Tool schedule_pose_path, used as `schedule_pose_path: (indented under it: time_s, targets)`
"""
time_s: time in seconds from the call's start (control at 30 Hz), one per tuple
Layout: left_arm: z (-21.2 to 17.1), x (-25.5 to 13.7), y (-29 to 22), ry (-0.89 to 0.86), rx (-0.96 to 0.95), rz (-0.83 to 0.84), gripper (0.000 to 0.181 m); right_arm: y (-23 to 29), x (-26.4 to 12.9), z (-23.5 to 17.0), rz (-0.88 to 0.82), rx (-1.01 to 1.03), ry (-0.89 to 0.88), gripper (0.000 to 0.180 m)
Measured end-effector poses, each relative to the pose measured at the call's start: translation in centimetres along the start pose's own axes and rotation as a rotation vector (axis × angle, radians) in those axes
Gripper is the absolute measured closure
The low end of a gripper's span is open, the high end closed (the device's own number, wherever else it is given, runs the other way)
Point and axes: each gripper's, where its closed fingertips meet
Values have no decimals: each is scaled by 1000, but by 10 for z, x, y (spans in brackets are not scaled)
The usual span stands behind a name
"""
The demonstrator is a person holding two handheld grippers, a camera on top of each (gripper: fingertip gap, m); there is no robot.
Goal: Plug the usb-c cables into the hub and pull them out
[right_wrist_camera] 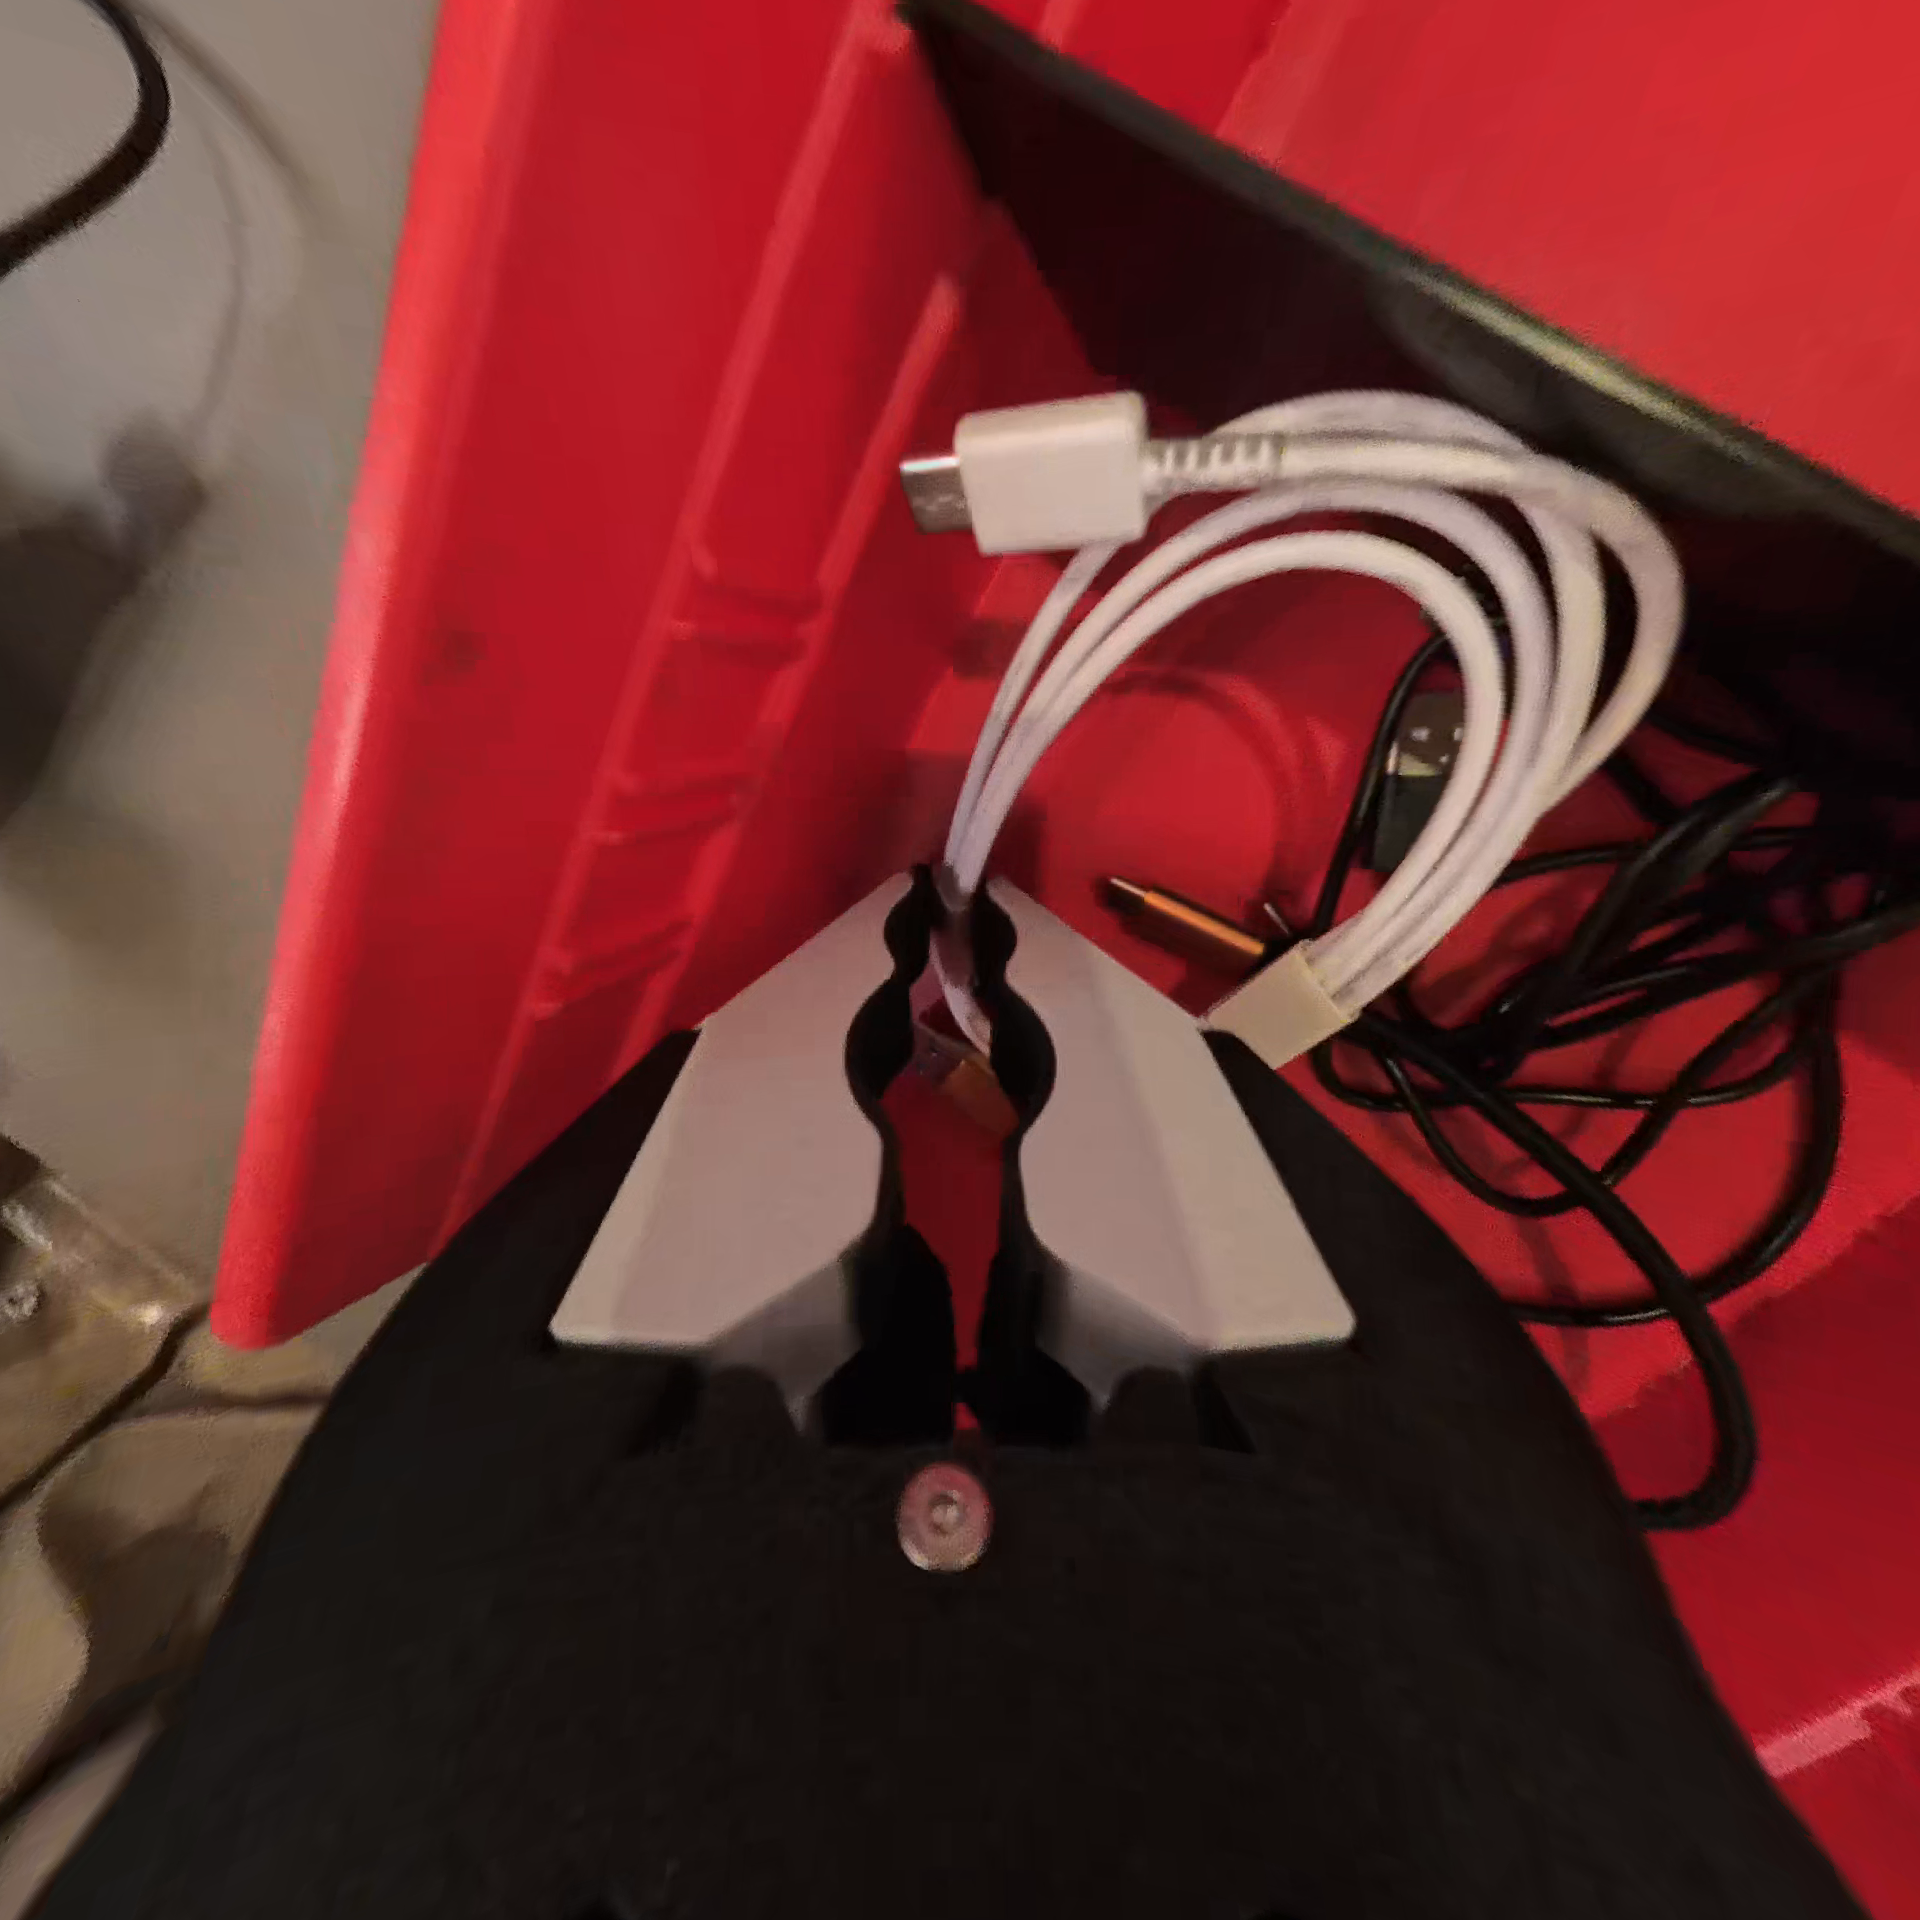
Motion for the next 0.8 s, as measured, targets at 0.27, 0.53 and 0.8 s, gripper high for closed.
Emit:
schedule_pose_path:
  time_s: [0.27, 0.53, 0.8]
  targets:
    - [1, -1, 3, -10, -11, 10, 171, 13, -35, -4, 31, -50, -57, 143]
    - [48, -39, 34, -333, -88, 131, 171, 150, -119, 88, -2, -413, -867, 118]
    - [116, -108, 46, -683, -183, 78, 171, 244, -97, 104, 720, -253, -973, 90]
Point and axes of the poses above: each gripper's, where its closed fingertips meet, x out along the fingers, z out of its top, y = z × x across the jaws, and after that the axes turned 15 degrees about -x, right-handed
